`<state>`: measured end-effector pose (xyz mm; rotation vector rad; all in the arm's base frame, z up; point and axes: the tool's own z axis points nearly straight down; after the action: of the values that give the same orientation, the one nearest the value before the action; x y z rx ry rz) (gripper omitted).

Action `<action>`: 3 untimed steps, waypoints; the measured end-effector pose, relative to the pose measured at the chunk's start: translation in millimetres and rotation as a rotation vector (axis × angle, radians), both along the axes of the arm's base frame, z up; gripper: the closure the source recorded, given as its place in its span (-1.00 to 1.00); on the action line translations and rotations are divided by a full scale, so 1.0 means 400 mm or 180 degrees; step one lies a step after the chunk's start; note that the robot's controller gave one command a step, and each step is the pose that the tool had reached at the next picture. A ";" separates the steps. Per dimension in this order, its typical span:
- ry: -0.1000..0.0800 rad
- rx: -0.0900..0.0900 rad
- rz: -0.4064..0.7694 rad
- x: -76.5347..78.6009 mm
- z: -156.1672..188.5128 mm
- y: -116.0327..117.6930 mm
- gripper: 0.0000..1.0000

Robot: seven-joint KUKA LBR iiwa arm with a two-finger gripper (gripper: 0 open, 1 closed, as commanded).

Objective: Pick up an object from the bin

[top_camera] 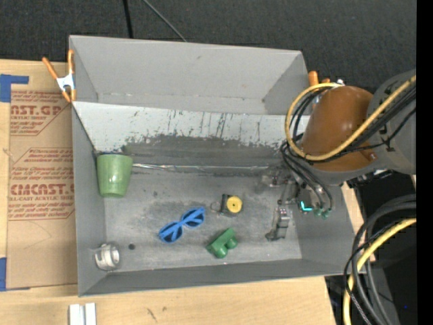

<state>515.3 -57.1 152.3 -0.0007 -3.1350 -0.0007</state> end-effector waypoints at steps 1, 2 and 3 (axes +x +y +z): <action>-0.0052 0.0004 0.1310 -0.064 -0.205 0.166 -1.00; -0.0028 0.0010 0.1718 -0.088 -0.131 0.253 -1.00; -0.0023 0.0007 0.2337 -0.086 -0.099 0.202 -1.00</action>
Offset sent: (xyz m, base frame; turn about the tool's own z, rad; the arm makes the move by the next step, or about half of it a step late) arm -0.0281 0.0645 -0.0823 -0.4099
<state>480.7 23.8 112.9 1.1270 -2.9335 -0.0004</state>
